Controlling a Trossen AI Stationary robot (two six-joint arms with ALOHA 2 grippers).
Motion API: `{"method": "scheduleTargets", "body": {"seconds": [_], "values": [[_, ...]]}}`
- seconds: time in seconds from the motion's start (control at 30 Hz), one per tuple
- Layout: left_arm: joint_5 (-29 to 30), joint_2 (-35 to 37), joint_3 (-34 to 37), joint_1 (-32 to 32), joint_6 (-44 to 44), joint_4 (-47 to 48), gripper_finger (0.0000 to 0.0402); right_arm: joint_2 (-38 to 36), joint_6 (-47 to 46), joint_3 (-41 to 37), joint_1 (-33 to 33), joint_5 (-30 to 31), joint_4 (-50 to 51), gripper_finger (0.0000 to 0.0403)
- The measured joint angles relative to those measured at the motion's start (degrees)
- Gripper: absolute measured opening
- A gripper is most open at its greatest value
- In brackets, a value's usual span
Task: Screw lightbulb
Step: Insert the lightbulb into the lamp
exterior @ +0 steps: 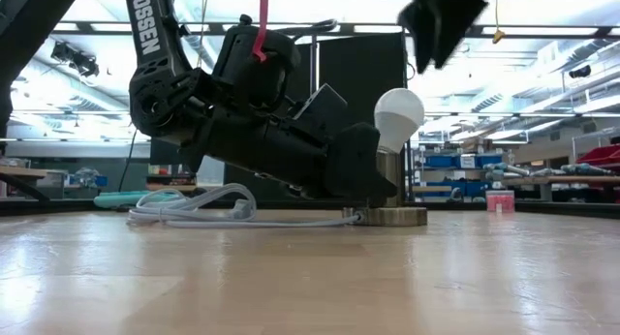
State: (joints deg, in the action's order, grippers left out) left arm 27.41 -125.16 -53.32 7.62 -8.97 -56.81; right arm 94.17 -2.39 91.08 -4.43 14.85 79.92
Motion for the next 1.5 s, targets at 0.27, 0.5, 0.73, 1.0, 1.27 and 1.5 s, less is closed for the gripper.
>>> {"method": "scheduleTargets", "body": {"seconds": [0.27, 0.5, 0.73, 1.0, 1.27, 1.5], "values": [[-1.67, -0.04, 0.0, 0.0, 1.09, -0.51, 0.0166, 0.02, -1.57, -11.06, -1.33, -1.5, -8.63, 0.0297], [-1.65, -0.04, 0.0, 0.0, 1.15, -0.59, 0.0166, 0.02, -1.59, -11.38, -1.9, -1.47, -14.74, 0.0292], [-1.63, -0.04, 0.0, 0.0, 1.15, -0.66, 0.0166, 0.02, -0.85, -11.33, -1.77, -1.47, -17.84, 0.0277], [-1.61, -0.04, 0.0, 0.0, 1.22, -0.66, 0.0166, 0.02, 0.17, -11.22, -1.57, -1.9, -21.89, 0.027], [-1.59, -0.04, 0.0, 0.0, 1.22, -0.71, 0.0166, 0.02, -0.32, -11.2, -1.74, -4.85, -21.59, 0.027], [-1.56, -0.04, -0.02, 0.0, 1.02, -0.73, 0.0166, 0.02, -0.79, -11.18, -2.07, -3.11, -21.29, 0.027]]}}
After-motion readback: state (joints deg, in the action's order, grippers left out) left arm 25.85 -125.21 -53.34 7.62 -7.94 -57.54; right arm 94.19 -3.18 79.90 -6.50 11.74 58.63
